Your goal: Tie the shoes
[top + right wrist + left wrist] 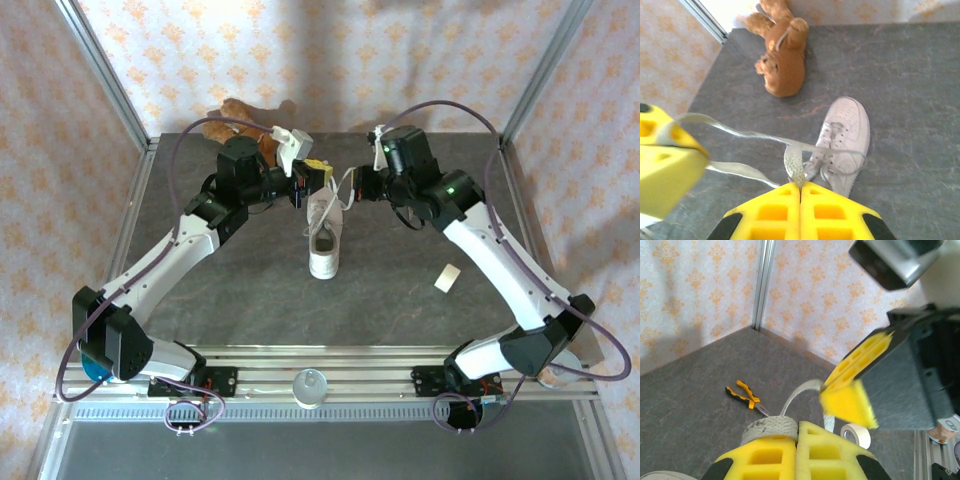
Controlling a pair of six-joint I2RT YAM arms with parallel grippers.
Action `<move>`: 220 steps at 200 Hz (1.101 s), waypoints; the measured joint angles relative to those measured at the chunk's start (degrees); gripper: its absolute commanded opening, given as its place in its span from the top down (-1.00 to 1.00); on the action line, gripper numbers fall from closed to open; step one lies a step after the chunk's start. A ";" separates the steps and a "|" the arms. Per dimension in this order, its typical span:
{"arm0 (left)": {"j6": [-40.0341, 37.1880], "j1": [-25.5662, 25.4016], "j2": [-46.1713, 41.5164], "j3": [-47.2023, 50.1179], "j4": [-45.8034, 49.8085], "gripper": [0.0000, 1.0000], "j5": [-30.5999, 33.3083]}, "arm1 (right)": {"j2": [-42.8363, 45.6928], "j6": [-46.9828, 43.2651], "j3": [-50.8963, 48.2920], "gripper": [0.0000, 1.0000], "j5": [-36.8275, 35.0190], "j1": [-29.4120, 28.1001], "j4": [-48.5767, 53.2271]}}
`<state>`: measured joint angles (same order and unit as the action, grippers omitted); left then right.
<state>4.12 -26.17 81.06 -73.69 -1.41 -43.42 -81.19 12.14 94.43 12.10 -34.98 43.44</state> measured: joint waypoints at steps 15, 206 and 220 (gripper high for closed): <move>-0.22 0.00 -0.02 0.79 -1.29 1.00 -0.13 | 0.04 0.44 0.09 1.00 1.42 0.96 -0.72; -23.98 -4.98 7.48 12.63 -9.77 1.00 4.35 | -8.24 5.25 1.40 1.00 10.10 6.67 -4.61; -25.64 -4.98 8.50 12.63 -9.22 1.00 4.98 | -8.81 5.25 1.84 1.00 10.27 6.75 -4.96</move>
<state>-21.52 -31.16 89.56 -61.06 -10.63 -38.44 -90.00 17.39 96.27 22.37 -28.23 38.48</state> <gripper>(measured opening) 0.044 0.047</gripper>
